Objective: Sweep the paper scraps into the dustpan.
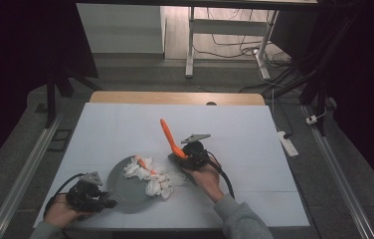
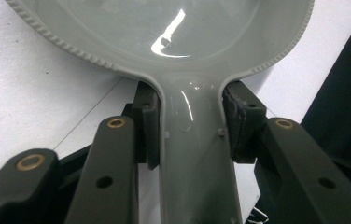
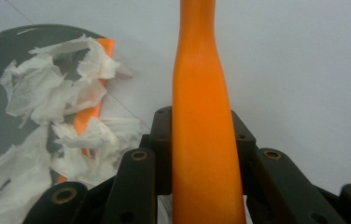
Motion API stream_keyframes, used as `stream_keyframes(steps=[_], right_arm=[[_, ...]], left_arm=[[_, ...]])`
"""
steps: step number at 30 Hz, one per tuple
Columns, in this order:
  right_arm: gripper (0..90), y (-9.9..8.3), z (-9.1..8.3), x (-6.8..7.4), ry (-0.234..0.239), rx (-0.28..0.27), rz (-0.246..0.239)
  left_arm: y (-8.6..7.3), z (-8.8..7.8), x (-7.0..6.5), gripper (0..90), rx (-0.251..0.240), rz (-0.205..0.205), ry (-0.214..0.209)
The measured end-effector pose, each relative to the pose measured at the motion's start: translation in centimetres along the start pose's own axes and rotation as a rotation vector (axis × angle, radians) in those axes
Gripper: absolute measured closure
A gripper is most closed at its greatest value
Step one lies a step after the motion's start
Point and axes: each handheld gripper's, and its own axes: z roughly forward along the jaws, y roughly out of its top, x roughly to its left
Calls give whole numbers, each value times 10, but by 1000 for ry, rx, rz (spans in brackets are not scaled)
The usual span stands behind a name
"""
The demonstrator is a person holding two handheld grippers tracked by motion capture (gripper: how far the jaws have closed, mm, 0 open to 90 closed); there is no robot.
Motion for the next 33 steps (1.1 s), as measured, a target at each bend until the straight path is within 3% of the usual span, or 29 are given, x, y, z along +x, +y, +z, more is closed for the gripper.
stream_keyframes(steps=[12,20,22,25,33], right_arm=[[703,11,18,28,84,-8,-5],[702,23,30,59,181,-26,-47],[702,25,29,62,185,-38,-67],[702,27,22,58,169,-50,-69],[702,21,-3,28,94,-84,-23]], left_arm=[[2,2,-1,618,3,-3,-3],[2,2,-1,618,2,-4,-3],[2,2,-1,618,3,-3,-4],[1,2,-1,618,1,-2,-5],[0,1,0,618,-7,1,-8]])
